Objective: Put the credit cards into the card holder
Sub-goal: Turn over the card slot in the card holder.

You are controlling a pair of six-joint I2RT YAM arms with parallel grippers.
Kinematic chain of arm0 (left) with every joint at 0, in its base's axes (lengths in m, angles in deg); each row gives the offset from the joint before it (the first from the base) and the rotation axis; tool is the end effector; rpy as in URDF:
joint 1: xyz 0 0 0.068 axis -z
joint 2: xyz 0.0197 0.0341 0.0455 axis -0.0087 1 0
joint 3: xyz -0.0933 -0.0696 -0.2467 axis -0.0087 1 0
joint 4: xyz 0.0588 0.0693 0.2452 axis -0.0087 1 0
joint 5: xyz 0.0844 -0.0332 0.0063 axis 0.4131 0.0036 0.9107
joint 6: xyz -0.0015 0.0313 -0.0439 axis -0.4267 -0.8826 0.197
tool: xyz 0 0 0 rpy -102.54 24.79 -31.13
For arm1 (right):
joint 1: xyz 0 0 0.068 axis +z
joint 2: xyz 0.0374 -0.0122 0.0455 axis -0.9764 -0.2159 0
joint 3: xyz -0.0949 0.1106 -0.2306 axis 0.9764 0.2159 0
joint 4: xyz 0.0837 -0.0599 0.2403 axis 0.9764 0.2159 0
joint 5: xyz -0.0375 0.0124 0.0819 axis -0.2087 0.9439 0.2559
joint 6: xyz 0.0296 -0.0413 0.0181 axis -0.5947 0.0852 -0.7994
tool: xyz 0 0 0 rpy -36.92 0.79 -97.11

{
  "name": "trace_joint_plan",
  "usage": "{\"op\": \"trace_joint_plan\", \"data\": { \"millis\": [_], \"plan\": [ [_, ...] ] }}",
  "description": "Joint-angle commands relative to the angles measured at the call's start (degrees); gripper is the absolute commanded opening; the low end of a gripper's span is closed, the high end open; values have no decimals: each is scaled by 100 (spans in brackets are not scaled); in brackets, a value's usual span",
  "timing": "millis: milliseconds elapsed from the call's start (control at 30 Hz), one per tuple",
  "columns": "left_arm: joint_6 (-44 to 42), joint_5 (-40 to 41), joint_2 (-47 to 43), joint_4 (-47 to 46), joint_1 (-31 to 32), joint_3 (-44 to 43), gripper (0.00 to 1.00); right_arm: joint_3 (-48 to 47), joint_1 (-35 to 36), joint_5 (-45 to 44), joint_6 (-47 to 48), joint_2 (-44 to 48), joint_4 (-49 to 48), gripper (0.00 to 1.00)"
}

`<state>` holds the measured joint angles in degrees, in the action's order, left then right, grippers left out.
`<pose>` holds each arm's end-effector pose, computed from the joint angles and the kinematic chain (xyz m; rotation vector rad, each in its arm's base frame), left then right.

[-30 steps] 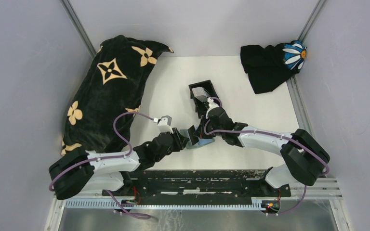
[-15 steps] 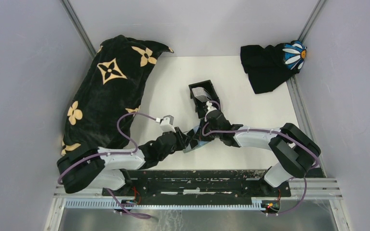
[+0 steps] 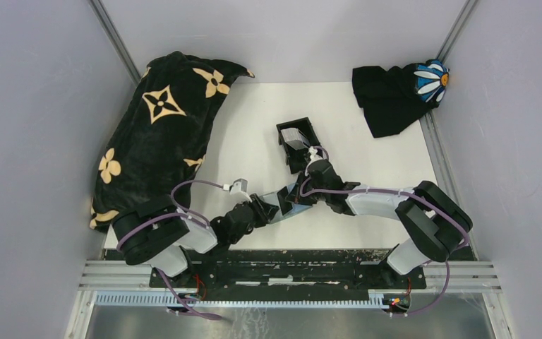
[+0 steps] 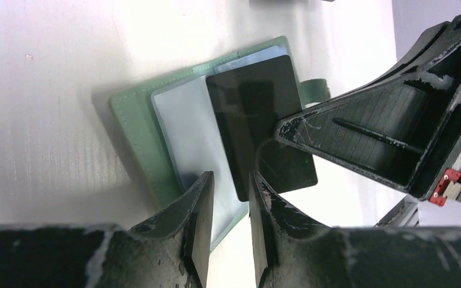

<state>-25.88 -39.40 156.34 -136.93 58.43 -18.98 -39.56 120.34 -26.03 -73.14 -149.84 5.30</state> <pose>0.1316 -0.1849 0.1116 -0.3074 2.0767 -0.9358 0.2147 0.2056 0.1515 0.0571 2.4740 0.9452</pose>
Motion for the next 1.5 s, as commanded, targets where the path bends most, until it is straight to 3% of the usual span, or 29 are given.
{"op": "trace_joint_plan", "data": {
  "millis": [0,433,900,1467],
  "plan": [
    [223,197,164,-1246,-12,188,36,42,-123,171,-171,237,-174,1],
    [346,30,831,-2208,-125,319,39,85,-244,362,-334,273,-289,1],
    [515,13,869,-1625,-214,212,37,-115,-647,-466,623,1154,1062,1],
    [287,47,552,-958,-217,33,36,-234,-720,-959,1130,1192,1534,1]
  ]
}}
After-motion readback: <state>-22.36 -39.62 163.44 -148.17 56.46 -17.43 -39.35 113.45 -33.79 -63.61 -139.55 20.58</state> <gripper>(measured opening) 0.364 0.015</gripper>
